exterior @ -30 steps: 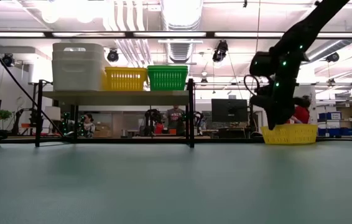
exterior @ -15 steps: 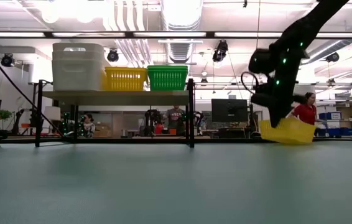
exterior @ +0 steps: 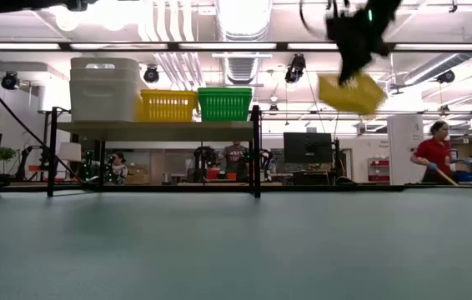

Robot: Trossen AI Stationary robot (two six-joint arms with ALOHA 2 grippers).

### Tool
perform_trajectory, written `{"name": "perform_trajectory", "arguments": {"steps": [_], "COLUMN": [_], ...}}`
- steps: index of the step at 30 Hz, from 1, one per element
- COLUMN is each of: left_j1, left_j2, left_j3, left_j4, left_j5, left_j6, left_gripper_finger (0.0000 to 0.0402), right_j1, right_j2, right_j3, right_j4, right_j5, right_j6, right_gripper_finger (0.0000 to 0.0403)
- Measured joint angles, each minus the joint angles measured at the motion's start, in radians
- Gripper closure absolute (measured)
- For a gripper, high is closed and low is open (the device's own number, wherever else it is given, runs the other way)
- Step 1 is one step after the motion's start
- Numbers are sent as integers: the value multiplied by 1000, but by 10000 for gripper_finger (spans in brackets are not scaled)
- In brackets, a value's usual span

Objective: Stack baskets on shelf by color
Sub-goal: Stack the yellow basket on the yellow basket on the shelf

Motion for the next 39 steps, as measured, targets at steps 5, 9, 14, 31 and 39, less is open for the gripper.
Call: {"name": "perform_trajectory", "arguments": {"steps": [5,9,14,31,39], "left_j1": [0,0,0,0,0], "left_j2": [-44,-87,-140,-277,-311], "left_j3": [-20,-19,-64,-122,-134], "left_j4": [139,160,156,156,155], "left_j5": [0,1,6,62,62], "left_j6": [65,55,-24,-29,-29], "left_gripper_finger": [401,401,401,401,402], "right_j1": [191,312,414,297,183], "right_j2": [45,130,290,825,902], "right_j3": [197,325,481,1151,1162], "right_j4": [21,83,133,39,127], "right_j5": [34,29,-43,-238,-328], "right_j6": [-95,-206,-356,-635,-650], "right_gripper_finger": [394,394,394,394,394]}}
